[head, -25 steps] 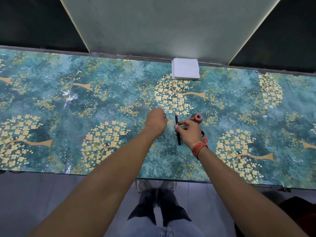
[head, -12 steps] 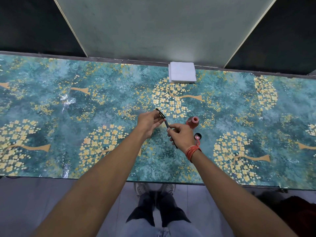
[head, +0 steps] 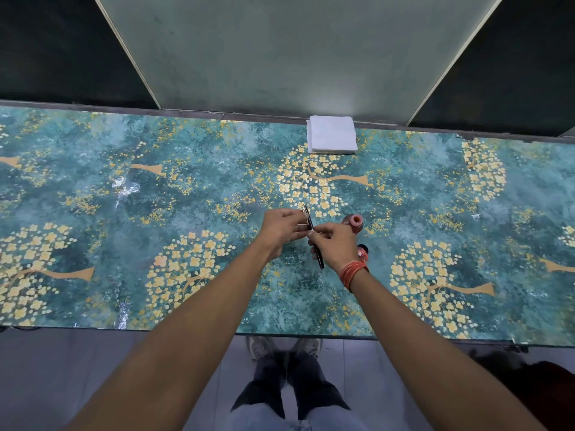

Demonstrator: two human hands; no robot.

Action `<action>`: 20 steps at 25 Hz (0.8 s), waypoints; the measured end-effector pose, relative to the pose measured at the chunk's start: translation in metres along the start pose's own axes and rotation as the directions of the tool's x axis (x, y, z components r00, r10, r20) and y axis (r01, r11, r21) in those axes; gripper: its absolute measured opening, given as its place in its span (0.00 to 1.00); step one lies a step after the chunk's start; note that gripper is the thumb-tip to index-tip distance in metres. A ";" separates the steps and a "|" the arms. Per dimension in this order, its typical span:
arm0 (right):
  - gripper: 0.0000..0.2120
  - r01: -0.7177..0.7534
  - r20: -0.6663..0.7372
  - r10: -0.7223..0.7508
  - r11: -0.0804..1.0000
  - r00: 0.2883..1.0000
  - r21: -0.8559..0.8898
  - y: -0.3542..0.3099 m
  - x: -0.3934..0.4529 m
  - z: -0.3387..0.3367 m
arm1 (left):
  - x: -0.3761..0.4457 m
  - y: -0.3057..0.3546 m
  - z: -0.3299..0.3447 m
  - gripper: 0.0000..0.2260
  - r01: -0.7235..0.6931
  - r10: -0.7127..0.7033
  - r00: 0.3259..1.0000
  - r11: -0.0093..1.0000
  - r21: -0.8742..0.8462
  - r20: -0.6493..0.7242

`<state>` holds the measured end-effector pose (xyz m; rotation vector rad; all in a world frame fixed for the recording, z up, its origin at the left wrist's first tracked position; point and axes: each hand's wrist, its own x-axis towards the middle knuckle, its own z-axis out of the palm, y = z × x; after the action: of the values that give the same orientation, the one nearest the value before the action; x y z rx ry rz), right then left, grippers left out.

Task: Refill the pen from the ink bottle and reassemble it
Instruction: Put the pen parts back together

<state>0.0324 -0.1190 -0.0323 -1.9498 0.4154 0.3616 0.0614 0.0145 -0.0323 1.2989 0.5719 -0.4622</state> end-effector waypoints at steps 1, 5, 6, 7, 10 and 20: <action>0.03 -0.013 -0.002 0.013 1.000 1.000 0.017 0.001 0.001 0.000 | 0.001 0.001 0.000 0.03 0.002 -0.002 1.000 1.000 0.020 0.003; 0.06 -0.096 -0.049 0.100 0.993 0.994 0.073 -0.003 0.006 0.004 | 0.007 0.000 0.001 0.07 0.000 0.001 1.000 0.992 0.130 -0.009; 0.06 -0.106 -0.075 0.112 0.992 0.991 0.071 -0.006 0.009 0.005 | 0.010 -0.001 0.001 0.06 -0.013 0.016 1.000 0.987 0.158 -0.021; 0.07 -0.110 -0.107 0.114 0.993 0.988 0.047 -0.011 0.012 0.006 | 0.012 0.000 0.002 0.05 -0.029 0.035 0.999 0.982 0.187 -0.030; 0.07 -0.117 -0.187 0.100 0.990 0.977 -0.084 -0.022 0.030 0.014 | 0.026 0.006 0.003 0.06 -0.072 0.083 0.996 0.963 0.260 -0.032; 0.08 -0.192 -0.246 0.121 0.938 0.962 -0.287 -0.032 0.060 0.031 | 0.051 0.015 0.000 0.09 -0.057 0.084 0.996 0.874 0.482 -0.033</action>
<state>0.0983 -0.0857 -0.0444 -2.2815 0.7002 0.3237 0.1102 0.0177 -0.0525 1.8089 0.4645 -0.5307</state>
